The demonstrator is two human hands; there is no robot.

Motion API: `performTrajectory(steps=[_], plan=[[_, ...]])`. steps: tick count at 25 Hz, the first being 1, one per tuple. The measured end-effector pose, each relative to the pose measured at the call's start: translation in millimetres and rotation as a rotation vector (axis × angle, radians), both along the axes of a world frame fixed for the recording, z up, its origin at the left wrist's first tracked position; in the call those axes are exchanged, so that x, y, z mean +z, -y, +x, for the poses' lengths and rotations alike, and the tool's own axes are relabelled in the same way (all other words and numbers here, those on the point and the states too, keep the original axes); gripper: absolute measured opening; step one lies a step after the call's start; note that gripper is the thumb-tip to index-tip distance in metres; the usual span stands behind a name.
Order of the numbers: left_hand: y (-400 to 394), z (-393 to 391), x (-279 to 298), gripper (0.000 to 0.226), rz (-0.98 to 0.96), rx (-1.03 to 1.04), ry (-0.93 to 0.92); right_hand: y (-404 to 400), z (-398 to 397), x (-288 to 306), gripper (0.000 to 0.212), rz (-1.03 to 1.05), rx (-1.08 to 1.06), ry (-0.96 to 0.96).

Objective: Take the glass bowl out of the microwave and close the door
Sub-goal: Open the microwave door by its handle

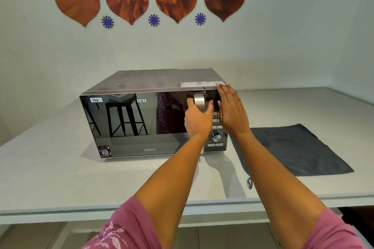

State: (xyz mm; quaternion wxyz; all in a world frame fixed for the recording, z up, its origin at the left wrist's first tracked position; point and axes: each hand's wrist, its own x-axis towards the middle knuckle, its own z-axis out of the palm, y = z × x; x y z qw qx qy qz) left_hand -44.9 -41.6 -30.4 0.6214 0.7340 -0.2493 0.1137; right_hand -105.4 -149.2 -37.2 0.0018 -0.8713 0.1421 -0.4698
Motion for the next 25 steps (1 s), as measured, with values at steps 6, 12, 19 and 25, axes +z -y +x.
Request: performTrajectory(steps=[6,12,19,25], plan=[[9,5,-1,0.037,-0.061,0.011,-0.107,-2,3,-1,0.052,0.037,0.047,0.078],[7,2,6,0.039,-0.028,0.035,-0.177,-4,5,-3,0.052,0.075,0.058,0.095],[6,-5,10,0.04,-0.029,0.068,-0.224,-2,6,-4,0.05,0.082,0.069,0.103],[6,-15,0,0.041,-0.083,0.159,-0.243,3,7,-5,0.051,0.096,0.101,0.127]])
